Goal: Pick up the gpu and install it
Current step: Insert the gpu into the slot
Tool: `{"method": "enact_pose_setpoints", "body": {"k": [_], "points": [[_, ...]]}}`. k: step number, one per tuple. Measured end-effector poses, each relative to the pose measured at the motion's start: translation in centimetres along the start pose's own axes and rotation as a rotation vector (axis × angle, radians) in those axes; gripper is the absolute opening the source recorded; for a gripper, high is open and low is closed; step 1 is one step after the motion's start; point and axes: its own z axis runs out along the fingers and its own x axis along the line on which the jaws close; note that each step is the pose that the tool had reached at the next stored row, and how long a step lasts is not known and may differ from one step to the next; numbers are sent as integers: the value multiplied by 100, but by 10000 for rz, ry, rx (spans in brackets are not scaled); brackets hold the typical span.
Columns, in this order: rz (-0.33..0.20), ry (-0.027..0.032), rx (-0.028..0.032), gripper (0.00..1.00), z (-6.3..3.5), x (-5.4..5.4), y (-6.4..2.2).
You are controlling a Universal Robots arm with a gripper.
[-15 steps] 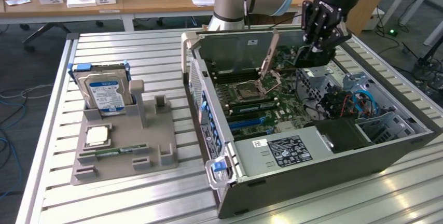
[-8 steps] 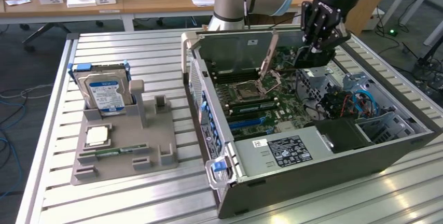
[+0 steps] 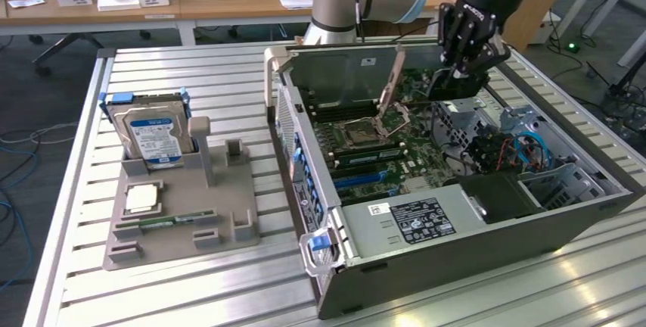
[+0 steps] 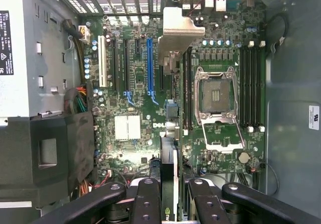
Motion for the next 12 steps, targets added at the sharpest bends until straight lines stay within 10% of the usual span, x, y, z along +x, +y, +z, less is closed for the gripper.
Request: {"method": "enact_pose_setpoints", "body": {"k": [12], "points": [[0, 0, 0, 26, 72, 3, 46]]}}
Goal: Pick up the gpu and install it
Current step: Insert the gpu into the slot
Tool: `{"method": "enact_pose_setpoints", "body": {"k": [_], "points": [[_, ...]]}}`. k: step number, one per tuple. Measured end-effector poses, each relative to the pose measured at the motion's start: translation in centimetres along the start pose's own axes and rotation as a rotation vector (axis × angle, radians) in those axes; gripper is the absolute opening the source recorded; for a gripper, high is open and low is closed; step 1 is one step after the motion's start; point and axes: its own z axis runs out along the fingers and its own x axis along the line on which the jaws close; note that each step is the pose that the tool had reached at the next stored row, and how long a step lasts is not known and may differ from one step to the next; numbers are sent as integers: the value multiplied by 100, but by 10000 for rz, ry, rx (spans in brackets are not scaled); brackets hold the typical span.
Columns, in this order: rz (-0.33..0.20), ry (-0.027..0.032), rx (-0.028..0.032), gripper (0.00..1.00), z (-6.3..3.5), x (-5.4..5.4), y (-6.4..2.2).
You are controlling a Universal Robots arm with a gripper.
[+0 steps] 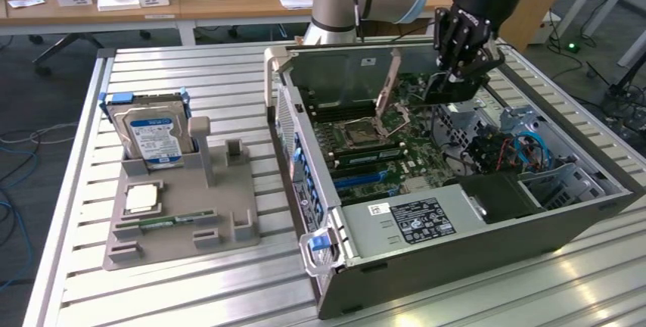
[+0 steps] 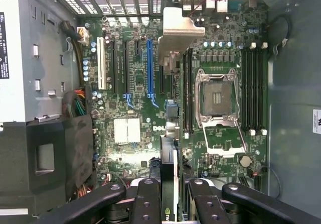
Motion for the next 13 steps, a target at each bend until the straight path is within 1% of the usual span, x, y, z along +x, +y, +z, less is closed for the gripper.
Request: {"method": "enact_pose_setpoints", "body": {"k": [6, 13], "points": [[-1, 2, 4, 26, 57, 3, 36], [-1, 1, 5, 26, 69, 3, 48]]}}
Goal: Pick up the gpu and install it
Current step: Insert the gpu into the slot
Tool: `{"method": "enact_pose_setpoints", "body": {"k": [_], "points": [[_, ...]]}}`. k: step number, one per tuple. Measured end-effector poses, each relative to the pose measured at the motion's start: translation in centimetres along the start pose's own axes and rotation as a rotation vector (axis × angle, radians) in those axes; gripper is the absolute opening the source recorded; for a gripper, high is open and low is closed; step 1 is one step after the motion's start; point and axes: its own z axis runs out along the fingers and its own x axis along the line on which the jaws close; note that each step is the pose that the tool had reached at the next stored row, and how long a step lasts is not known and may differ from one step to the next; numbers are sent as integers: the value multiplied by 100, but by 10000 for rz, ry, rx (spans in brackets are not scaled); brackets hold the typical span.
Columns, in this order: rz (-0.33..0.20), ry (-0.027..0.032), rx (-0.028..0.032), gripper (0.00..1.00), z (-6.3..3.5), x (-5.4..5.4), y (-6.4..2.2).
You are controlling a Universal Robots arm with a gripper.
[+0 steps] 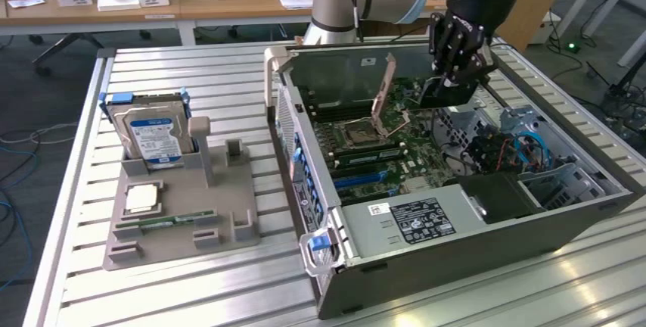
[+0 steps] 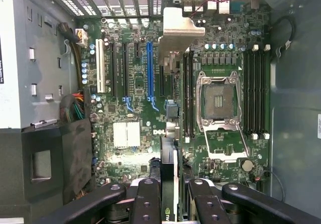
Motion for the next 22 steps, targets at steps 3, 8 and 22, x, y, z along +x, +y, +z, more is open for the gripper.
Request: {"method": "enact_pose_setpoints", "body": {"k": [3, 8, 22], "points": [[1, -4, 1, 26, 7, 0, 1], [1, -1, 0, 26, 34, 1, 10], [1, -1, 0, 26, 81, 3, 23]]}}
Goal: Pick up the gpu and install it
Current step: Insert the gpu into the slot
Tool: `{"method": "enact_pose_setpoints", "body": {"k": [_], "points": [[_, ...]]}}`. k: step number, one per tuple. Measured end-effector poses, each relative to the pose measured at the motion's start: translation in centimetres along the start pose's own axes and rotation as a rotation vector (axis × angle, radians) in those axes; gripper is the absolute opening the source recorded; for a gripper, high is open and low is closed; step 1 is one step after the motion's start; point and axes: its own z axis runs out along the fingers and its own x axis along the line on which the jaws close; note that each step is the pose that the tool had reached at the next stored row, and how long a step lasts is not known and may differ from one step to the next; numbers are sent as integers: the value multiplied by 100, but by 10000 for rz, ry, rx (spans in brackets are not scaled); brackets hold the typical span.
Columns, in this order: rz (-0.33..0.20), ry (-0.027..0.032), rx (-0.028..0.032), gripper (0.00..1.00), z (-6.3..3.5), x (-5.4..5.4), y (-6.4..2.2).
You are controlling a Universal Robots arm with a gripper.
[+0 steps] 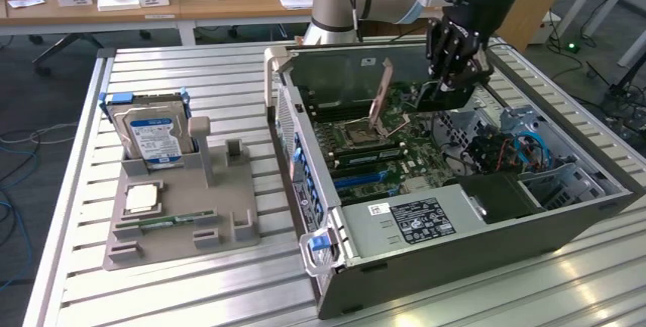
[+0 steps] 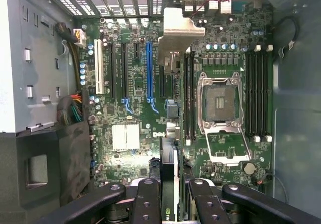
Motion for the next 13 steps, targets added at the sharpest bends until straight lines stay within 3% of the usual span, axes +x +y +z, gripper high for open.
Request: {"method": "enact_pose_setpoints", "body": {"k": [13], "points": [[0, 0, 8, 26, 78, 3, 25]]}}
